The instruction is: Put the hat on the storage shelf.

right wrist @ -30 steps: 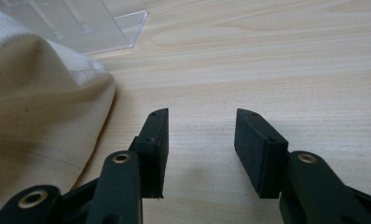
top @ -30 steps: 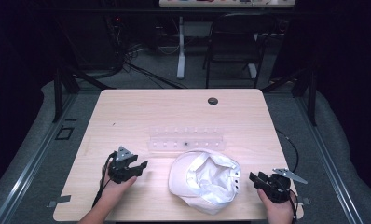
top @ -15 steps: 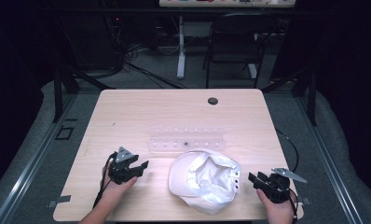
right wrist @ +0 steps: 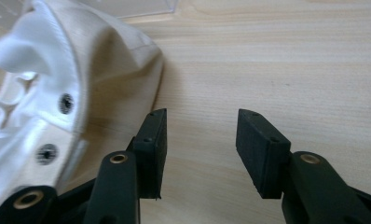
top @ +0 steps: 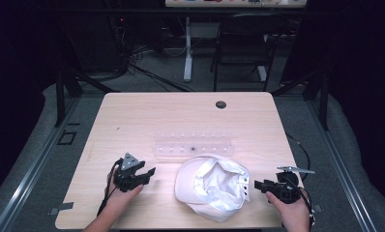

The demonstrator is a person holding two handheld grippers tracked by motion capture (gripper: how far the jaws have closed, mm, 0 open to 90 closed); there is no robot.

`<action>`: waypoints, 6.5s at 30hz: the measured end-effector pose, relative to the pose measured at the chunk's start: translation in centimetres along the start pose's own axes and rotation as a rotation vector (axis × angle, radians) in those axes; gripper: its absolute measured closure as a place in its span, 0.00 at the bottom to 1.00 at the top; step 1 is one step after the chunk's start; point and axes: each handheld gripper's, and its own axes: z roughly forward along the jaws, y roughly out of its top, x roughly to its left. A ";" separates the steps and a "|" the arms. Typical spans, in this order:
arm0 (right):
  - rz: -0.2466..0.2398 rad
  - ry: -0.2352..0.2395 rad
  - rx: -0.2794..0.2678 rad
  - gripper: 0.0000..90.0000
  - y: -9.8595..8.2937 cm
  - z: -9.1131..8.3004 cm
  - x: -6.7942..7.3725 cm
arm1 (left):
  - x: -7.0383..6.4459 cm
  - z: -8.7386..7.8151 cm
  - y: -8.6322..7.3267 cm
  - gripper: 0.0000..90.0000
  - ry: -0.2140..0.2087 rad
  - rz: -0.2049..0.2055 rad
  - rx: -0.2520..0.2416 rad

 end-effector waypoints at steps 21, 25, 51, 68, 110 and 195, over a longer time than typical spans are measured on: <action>0.036 0.239 0.164 0.55 3.3 -1.9 1.1 | 0.0 0.1 -0.1 0.53 0.009 0.002 0.012; 0.034 0.263 0.185 0.55 3.4 -1.5 1.6 | 0.0 0.1 -0.1 0.53 0.009 0.003 0.012; 0.098 0.367 0.283 0.54 3.1 1.7 3.1 | -0.4 0.3 -0.1 0.53 0.018 0.026 0.018; 0.115 0.391 0.289 0.57 4.1 1.1 4.7 | -0.5 0.3 -0.1 0.53 0.019 0.031 0.020; 0.023 0.224 0.369 0.91 8.1 -1.3 7.2 | -0.8 0.4 -0.1 0.53 0.024 0.046 0.019; 0.075 0.455 0.136 0.91 18.6 -8.0 12.0 | -1.8 0.4 0.1 0.52 0.009 0.061 0.002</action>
